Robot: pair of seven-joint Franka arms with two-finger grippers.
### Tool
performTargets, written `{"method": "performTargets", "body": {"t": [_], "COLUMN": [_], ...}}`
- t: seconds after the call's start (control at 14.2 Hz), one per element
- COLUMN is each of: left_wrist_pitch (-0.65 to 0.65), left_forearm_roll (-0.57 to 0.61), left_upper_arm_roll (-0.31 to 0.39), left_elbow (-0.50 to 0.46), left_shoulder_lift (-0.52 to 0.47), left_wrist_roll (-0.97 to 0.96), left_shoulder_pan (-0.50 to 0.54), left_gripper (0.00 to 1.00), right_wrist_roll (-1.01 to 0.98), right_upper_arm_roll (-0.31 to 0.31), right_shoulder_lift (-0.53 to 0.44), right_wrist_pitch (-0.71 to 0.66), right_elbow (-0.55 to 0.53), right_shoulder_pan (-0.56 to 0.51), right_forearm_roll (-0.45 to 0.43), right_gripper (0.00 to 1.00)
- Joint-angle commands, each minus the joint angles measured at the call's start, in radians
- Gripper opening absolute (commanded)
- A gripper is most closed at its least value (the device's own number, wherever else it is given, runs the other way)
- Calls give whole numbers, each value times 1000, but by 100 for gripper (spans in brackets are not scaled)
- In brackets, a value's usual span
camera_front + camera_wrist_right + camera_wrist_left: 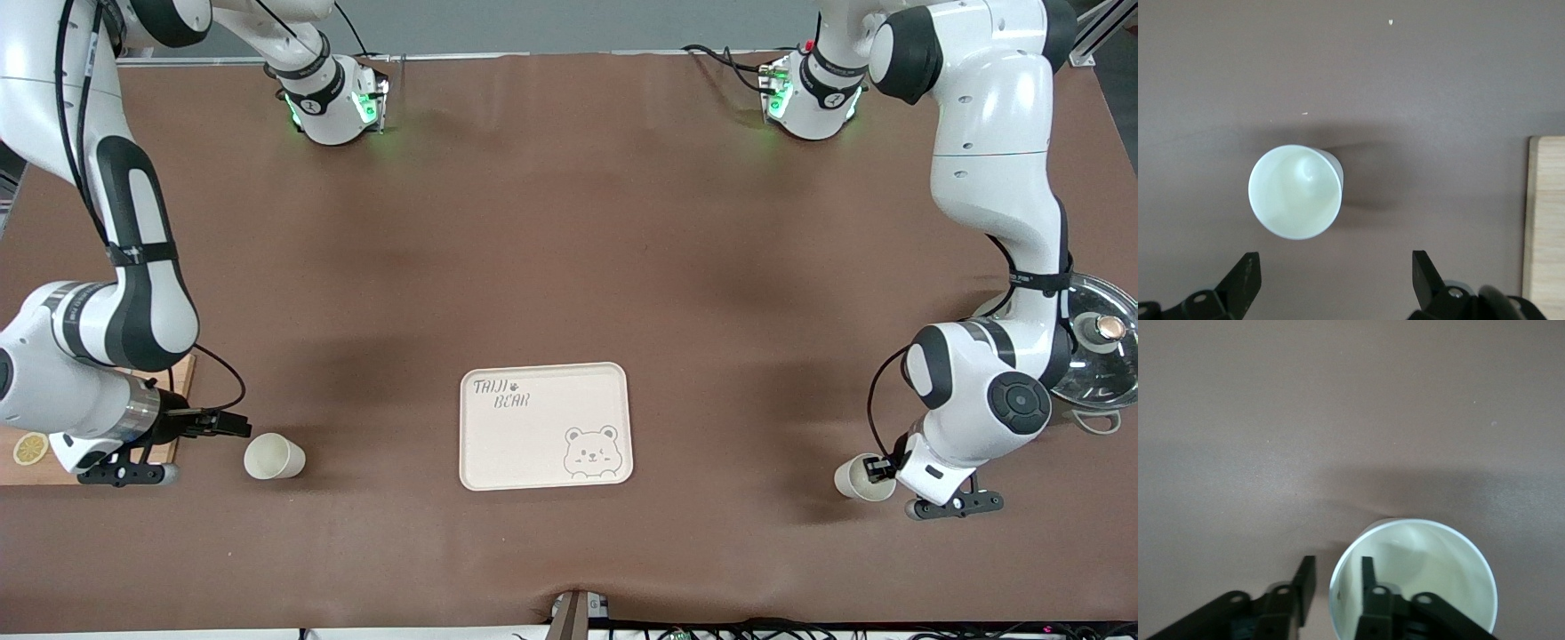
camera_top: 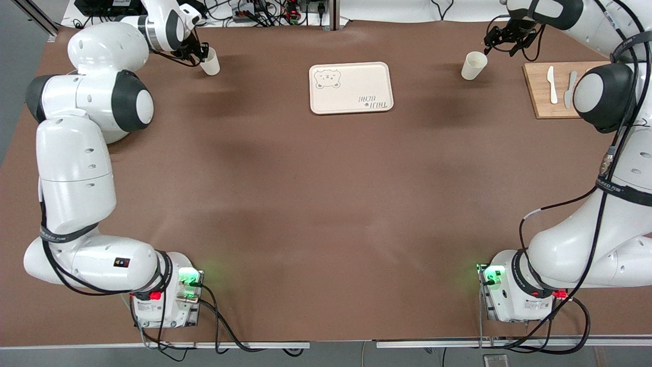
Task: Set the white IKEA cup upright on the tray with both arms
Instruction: 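Lower the left gripper and the right gripper over each paper cup, then close both grippers around the rims of the paper cups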
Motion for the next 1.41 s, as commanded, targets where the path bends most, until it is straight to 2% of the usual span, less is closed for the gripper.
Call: {"method": "performTargets", "body": {"t": [0.0,0.07,0.92,1.34], "left_wrist_pitch": [10,14,-9,-81], "left_forearm_roll": [-28,-28,-27,-21], "left_upper_arm_roll": [5,5,2,14], "left_elbow": [11,9,45,66], "left_shoulder_lift": [4,4,-77,-106], "left_wrist_roll": [4,4,-11,-184], "left_shoulder_pan": [-2,-2,-5,-97], "left_gripper": [5,0,0,0], "right_wrist_roll": [-14,-14,-18,-18], "right_upper_arm_roll": [2,2,2,2], "right_shoulder_lift": [53,62,143,165], "right_wrist_pitch": [40,57,132,163], "right_elbow": [37,37,72,69], "right_shoulder_pan": [8,8,8,8], "right_forearm_roll": [13,13,13,16], "right_gripper": [100,100,100,100]}}
